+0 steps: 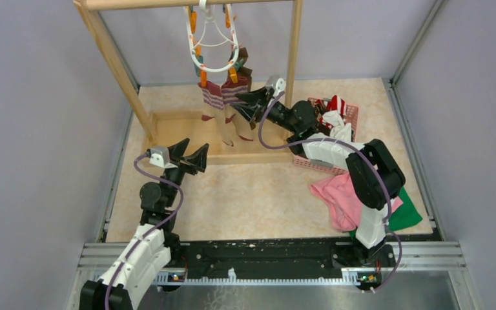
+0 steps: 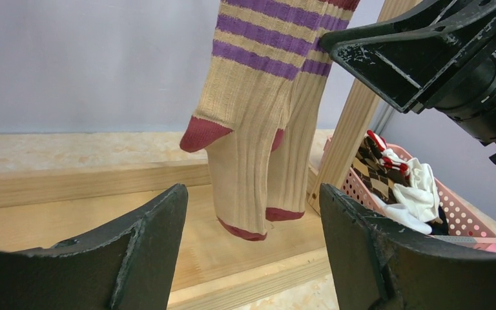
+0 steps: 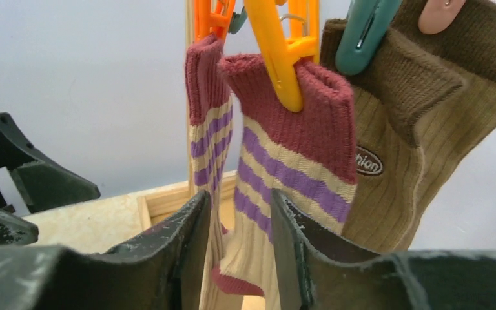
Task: Clip the socks to the hanger
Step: Adjust the hanger on the clothesline.
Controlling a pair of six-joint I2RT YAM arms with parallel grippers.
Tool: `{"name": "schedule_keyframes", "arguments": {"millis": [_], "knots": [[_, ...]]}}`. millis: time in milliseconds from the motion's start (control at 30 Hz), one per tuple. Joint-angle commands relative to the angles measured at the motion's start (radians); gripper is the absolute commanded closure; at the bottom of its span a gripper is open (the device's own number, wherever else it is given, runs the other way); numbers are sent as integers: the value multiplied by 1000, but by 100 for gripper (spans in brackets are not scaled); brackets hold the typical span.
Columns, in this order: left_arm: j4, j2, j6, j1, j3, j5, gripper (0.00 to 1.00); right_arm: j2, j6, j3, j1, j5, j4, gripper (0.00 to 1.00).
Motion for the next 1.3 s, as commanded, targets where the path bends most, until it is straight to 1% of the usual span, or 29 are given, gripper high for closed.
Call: {"name": "schedule_keyframes", "arguments": {"millis": [0,100,167,300,367,467,500,567,600,700,733,800,833,933,1033,1100,1167,1233,1267], "knots": [[38,-6,4,3,-6,10,19,-27,28,59,0,-75,40,54],[27,-19,2,3,-6,17,19,-1,18,108,16,-77,27,47],[21,-31,1,3,-8,17,18,18,15,138,25,-74,18,45],[13,-42,-1,3,-8,19,17,56,16,199,41,-69,-4,45],[12,-42,-2,3,-9,21,17,73,16,231,50,-68,-23,47],[10,-44,-5,3,-9,24,17,91,20,262,57,-70,-37,56],[9,-47,-5,3,-9,23,17,93,22,267,58,-70,-41,62],[3,-51,-4,3,-11,21,17,91,22,266,59,-67,-48,78],[0,-53,-3,3,-11,20,17,86,19,260,59,-63,-47,82],[-1,-55,-4,3,-11,19,17,69,12,237,57,-57,-37,88],[1,-54,-4,3,-11,20,17,65,11,232,57,-59,-37,88],[0,-53,-4,3,-10,21,17,57,15,225,58,-71,-38,88],[0,-54,-4,3,-10,21,17,54,17,221,58,-79,-39,85],[-6,-64,-4,3,-11,21,17,54,27,205,59,-93,-26,70],[-11,-71,-4,3,-11,19,17,66,37,207,58,-99,-22,63],[-13,-73,-5,3,-10,21,17,76,42,220,60,-100,-27,60],[-15,-75,-6,3,-10,21,17,89,39,242,62,-91,-46,60],[-16,-76,-7,3,-11,21,17,102,40,262,64,-85,-53,60],[-16,-75,-7,3,-11,22,17,108,44,270,65,-83,-51,63]]}}
